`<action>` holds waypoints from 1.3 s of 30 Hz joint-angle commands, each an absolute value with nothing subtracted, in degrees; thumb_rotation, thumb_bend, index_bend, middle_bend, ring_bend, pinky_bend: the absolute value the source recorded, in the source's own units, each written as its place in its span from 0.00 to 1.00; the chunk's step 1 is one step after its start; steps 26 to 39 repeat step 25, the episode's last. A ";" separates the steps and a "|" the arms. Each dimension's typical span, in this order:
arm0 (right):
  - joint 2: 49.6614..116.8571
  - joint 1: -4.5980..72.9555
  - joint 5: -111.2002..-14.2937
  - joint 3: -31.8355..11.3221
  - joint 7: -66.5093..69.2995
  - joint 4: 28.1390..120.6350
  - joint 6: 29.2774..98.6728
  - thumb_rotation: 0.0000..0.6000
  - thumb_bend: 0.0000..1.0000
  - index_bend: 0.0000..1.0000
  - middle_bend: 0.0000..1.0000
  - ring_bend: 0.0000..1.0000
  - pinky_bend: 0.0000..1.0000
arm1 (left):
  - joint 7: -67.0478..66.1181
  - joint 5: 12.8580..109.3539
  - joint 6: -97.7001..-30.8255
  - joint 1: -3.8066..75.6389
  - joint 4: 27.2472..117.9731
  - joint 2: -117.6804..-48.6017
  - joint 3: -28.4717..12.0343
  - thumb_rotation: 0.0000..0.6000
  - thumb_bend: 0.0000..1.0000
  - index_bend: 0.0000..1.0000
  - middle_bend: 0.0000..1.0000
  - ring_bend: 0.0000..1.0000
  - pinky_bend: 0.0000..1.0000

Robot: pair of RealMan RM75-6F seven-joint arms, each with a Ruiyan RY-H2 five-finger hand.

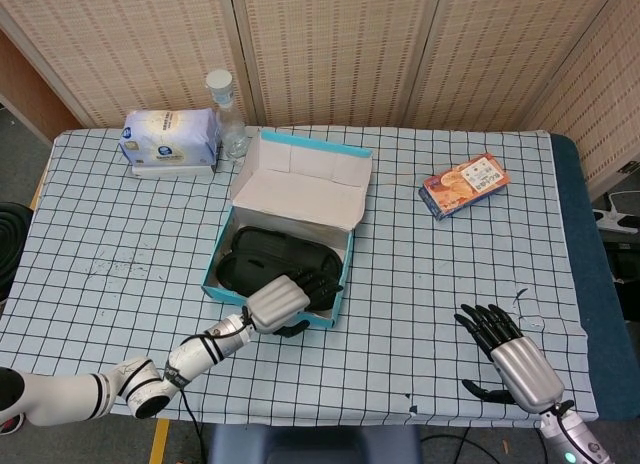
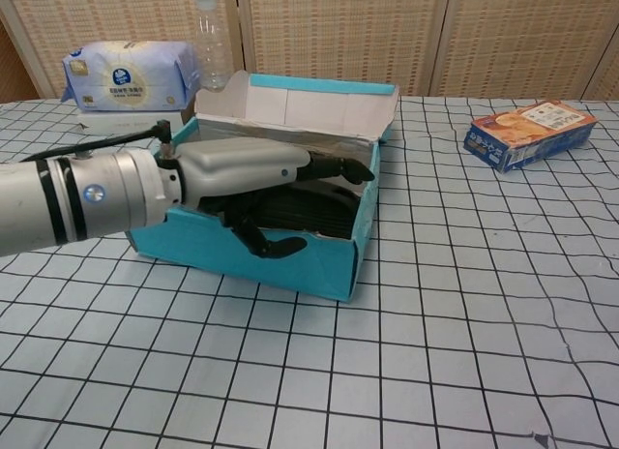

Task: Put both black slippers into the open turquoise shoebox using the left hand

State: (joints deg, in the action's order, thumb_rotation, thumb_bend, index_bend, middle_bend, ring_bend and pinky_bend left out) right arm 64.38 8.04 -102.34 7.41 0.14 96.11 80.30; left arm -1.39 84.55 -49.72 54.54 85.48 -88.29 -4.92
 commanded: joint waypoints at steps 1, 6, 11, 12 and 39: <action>64.36 7.98 -102.35 7.38 0.13 96.07 80.45 0.82 0.16 0.00 0.00 0.00 0.00 | 0.38 84.66 -51.60 53.78 86.44 -87.73 -5.83 1.00 0.45 0.00 0.10 0.14 0.18; 64.35 7.94 -102.36 7.38 0.09 96.07 80.53 0.81 0.16 0.00 0.00 0.00 0.00 | 1.60 85.31 -53.15 53.28 86.50 -87.33 -6.21 1.00 0.45 0.00 0.09 0.12 0.18; 64.62 6.79 -102.25 6.55 -2.56 95.78 82.94 0.82 0.16 0.00 0.00 0.00 0.00 | -9.25 84.50 -70.43 38.01 95.30 -73.31 -0.10 1.00 0.45 0.00 0.00 0.00 0.06; 64.72 6.68 -102.27 6.58 -2.82 95.88 83.01 0.82 0.16 0.00 0.00 0.00 0.00 | -10.70 84.14 -73.85 34.75 95.73 -72.09 1.42 1.00 0.45 0.00 0.00 0.00 0.05; 67.29 4.28 -95.30 3.46 -14.27 97.61 83.40 0.82 0.16 0.00 0.00 0.00 0.00 | -3.73 82.25 -97.80 8.92 86.89 -69.61 7.68 1.00 0.39 0.00 0.00 0.00 0.05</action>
